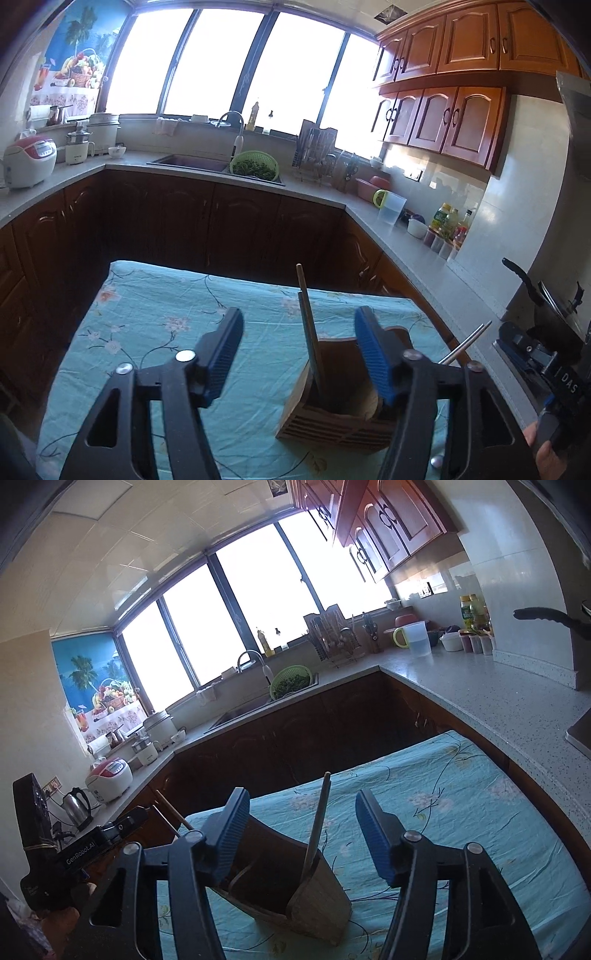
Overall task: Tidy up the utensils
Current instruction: 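Withdraw both open tools from the holder toward the remaining utensils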
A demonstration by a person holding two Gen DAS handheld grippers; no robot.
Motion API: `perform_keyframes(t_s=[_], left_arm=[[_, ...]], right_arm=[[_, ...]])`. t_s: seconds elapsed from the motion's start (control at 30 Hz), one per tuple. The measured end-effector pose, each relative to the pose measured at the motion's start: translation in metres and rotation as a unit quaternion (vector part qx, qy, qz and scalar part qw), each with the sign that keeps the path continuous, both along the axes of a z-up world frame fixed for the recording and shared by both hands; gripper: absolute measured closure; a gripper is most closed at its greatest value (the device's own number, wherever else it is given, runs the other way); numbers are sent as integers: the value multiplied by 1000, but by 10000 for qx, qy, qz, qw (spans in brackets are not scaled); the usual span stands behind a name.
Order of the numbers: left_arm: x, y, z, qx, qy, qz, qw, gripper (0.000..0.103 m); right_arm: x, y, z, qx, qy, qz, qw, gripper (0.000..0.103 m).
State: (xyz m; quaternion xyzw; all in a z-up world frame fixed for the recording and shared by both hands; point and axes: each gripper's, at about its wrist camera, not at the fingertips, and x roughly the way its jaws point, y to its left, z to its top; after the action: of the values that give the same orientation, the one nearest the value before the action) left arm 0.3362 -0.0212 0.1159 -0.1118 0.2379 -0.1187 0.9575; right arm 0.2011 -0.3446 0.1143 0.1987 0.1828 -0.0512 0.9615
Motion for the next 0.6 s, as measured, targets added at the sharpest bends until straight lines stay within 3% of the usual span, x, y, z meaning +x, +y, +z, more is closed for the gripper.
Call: perform_keyframes(t_s=[0.03,0.1,0.27,0.6], left_arm=[[-10,5,0,-47,-49,21,10000,22],[-27,12,-3,-80,-68,65,9999,17],[-72,28,-16,-85,84,161,9998,14],[-155,51,-38,-34,523,48,9986,14]], right_arm=[[-6,1,4,19,-92,38,9999,14],[-21,6,9,10,-250,71,9997,3],[-56,15,8,-116,-227,68,9997,2],[-127,18,-35,-79,366,-148,9992,2]])
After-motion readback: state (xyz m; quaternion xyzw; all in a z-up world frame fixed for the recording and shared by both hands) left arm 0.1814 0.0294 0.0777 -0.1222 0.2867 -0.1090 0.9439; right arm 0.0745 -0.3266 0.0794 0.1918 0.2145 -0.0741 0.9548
